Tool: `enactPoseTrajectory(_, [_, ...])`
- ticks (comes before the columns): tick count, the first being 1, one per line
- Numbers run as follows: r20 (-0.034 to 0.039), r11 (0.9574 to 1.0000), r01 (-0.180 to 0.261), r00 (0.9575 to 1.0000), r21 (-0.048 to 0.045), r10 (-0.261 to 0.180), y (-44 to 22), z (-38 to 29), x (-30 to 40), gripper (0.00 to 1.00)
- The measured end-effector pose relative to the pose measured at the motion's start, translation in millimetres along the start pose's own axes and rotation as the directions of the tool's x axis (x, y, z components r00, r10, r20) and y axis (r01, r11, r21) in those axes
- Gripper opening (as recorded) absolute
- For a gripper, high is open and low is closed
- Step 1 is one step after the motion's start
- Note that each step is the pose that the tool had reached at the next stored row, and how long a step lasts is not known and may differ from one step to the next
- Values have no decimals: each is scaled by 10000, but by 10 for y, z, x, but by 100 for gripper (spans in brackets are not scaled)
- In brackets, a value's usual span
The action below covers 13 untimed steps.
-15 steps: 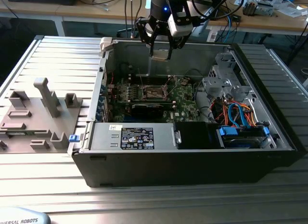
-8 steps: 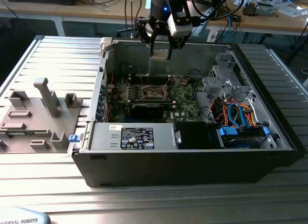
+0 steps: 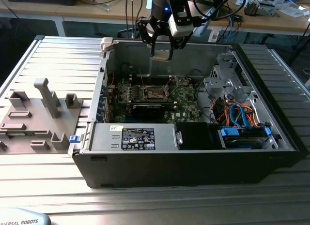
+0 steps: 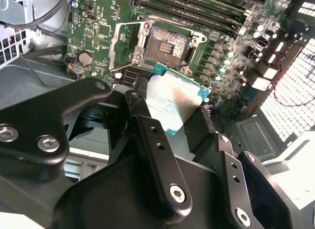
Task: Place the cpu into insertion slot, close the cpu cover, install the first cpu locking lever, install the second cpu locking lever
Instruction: 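Place the cpu into insertion slot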
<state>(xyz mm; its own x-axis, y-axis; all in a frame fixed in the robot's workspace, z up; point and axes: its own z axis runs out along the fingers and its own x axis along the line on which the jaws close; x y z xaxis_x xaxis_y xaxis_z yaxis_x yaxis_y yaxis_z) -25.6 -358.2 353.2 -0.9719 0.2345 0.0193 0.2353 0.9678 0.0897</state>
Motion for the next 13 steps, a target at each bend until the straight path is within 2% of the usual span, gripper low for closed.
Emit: enactPoseTrajectory(13, [13,9999,-147,9999,-3,147,0,0,0,54])
